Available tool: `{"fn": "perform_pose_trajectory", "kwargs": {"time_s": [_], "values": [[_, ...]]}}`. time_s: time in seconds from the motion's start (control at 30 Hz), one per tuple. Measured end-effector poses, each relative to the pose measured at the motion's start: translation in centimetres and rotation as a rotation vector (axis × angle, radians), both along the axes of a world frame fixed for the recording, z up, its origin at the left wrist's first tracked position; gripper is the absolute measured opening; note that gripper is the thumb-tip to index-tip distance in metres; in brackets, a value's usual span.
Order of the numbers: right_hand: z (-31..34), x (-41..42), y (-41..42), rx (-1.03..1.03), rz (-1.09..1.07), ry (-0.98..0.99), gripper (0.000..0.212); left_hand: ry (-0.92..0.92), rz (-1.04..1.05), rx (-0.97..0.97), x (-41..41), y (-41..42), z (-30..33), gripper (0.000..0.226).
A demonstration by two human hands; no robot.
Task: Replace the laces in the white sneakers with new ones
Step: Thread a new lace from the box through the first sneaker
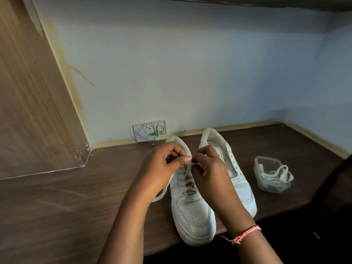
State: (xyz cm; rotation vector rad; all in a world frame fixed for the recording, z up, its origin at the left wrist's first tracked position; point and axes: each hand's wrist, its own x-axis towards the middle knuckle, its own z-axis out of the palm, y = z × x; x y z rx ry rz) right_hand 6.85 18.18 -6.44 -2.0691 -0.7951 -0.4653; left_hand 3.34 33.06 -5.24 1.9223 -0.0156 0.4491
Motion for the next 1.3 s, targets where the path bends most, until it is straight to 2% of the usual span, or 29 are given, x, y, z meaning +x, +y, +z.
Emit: {"fn": "perform_pose_trajectory", "kwargs": {"time_s": [0.17,0.33,0.4,0.47,0.57,0.63,0.77,0.87,0.93,0.97,1.03,1.07,1.17,1.23,1.3], "values": [[1.0,-0.7,-0.2,0.251,0.105,0.375,0.013,-0.026,0.016,-0.091,0.1,-0.3,0.1,0.009],[0.8,-0.7,-0.1,0.393,0.113,0.364,0.024,0.053,0.023,-0.267,0.5,-0.2,-0.4,0.004],[0.8,-0.5,0.0,0.451,0.132,0.353,0.017,0.073,0.003,-0.305,0.4,-0.3,-0.5,0.006],[1.0,-0.5,-0.1,0.599,0.135,0.477,0.010,0.068,0.012,-0.328,0.4,-0.2,-0.5,0.009],[1.5,0.4,-1.3,0.954,0.119,0.883,0.013,0.048,0.130,-0.296,0.5,0.7,-1.0,0.014],[1.8,1.7,-3.2,1.143,0.088,1.020,0.021,0.027,0.241,-0.241,0.5,1.8,-1.5,0.016],[2.2,4.0,-7.3,1.466,0.032,1.124,0.032,0.019,0.353,-0.176,0.1,3.8,-1.9,0.018],[1.9,4.3,-8.9,1.530,-0.039,1.162,0.037,0.007,0.422,-0.157,0.0,4.5,-2.1,0.019],[1.6,4.2,-9.5,1.523,-0.049,1.148,0.050,-0.001,0.464,-0.141,0.0,4.7,-2.2,0.020],[1.5,4.2,-9.8,1.497,-0.058,1.136,0.055,-0.009,0.481,-0.135,-0.1,4.8,-2.1,0.021],[1.7,4.4,-10.3,1.341,-0.133,1.123,0.051,-0.016,0.507,-0.079,-0.2,4.8,-2.1,0.020],[1.9,4.4,-10.5,1.139,-0.216,1.103,0.045,-0.001,0.518,-0.012,-0.2,4.8,-2.2,0.017],[2.1,4.3,-10.2,0.253,-0.413,0.905,0.036,0.052,0.456,0.190,0.0,4.3,-2.3,0.010],[2.3,3.8,-9.6,-0.081,-0.361,0.784,0.039,0.056,0.335,0.226,0.2,3.4,-2.1,0.018],[2.6,2.9,-8.6,-0.271,-0.375,0.664,0.043,0.056,0.226,0.227,0.5,2.1,-2.0,0.018]]}}
